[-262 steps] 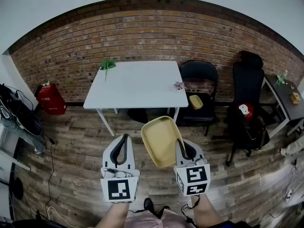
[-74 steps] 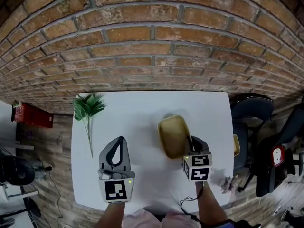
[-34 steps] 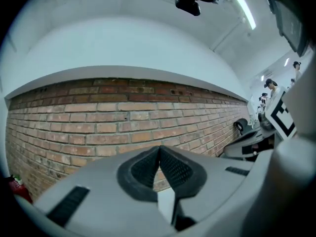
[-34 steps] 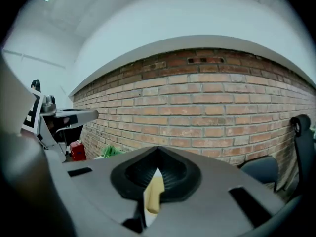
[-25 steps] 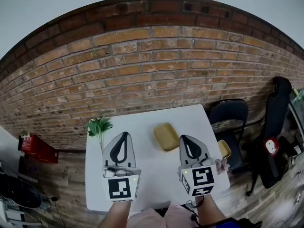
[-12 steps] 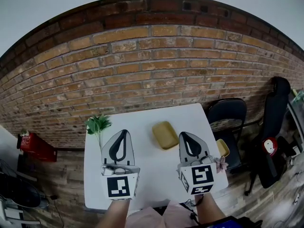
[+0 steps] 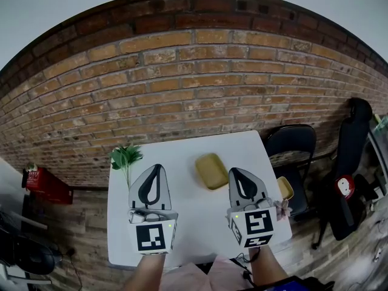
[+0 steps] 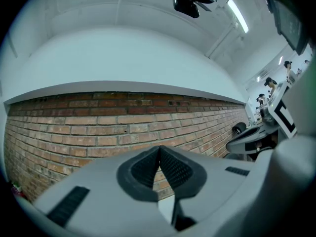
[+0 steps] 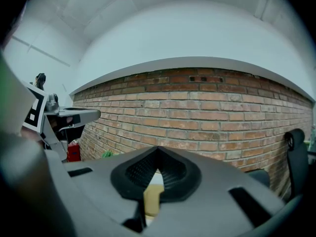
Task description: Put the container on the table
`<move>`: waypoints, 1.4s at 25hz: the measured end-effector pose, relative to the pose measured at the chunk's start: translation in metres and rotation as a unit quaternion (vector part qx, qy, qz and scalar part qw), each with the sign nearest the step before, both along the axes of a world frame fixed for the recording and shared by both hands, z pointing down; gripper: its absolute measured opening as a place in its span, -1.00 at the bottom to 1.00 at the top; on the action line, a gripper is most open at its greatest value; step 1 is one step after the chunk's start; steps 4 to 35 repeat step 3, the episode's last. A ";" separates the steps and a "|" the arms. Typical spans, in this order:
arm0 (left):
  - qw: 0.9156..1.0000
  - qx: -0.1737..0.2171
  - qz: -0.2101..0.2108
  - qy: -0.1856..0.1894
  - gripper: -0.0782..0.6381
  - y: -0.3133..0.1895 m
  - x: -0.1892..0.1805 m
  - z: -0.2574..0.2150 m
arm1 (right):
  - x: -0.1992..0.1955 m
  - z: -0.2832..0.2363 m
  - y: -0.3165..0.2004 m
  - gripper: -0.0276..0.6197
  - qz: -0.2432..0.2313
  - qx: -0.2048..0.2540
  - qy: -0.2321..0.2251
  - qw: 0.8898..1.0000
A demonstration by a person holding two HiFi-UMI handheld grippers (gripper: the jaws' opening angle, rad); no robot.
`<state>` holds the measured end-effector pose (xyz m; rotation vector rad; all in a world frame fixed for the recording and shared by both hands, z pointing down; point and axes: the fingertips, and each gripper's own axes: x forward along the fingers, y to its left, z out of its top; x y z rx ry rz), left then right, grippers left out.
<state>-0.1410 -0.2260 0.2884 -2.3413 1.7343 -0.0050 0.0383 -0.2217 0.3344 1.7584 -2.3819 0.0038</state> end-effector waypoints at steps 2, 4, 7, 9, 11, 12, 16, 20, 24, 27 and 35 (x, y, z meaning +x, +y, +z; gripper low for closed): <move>1.000 0.002 0.001 0.006 -0.75 0.000 0.000 -0.001 | 0.000 0.001 0.000 -0.92 0.001 -0.002 0.000 1.000; 1.000 0.003 0.001 0.008 -0.75 0.000 0.000 -0.002 | -0.001 0.002 0.000 -0.92 0.001 -0.002 0.000 1.000; 1.000 0.003 0.001 0.008 -0.75 0.000 0.000 -0.002 | -0.001 0.002 0.000 -0.92 0.001 -0.002 0.000 1.000; 1.000 0.003 0.001 0.008 -0.75 0.000 0.000 -0.002 | -0.001 0.002 0.000 -0.92 0.001 -0.002 0.000 1.000; 1.000 0.003 0.001 0.008 -0.75 0.000 0.000 -0.002 | -0.001 0.002 0.000 -0.92 0.001 -0.002 0.000 1.000; 1.000 0.003 0.001 0.008 -0.75 0.000 0.000 -0.002 | -0.001 0.002 0.000 -0.92 0.001 -0.002 0.000 1.000; 1.000 0.003 0.001 0.008 -0.75 0.000 0.000 -0.002 | -0.001 0.002 0.000 -0.92 0.001 -0.002 0.000 1.000; 1.000 0.003 0.001 0.008 -0.75 0.000 0.000 -0.002 | -0.001 0.002 0.000 -0.92 0.001 -0.002 0.000 1.000; 1.000 0.003 0.001 0.008 -0.75 0.000 0.000 -0.002 | -0.001 0.002 0.000 -0.92 0.001 -0.002 0.000 1.000; 1.000 0.003 0.001 0.008 -0.75 0.000 0.000 -0.002 | -0.001 0.002 0.000 -0.92 0.001 -0.002 0.000 1.000; 1.000 0.003 0.001 0.008 -0.75 0.000 0.000 -0.002 | -0.001 0.002 0.000 -0.92 0.001 -0.002 0.000 1.000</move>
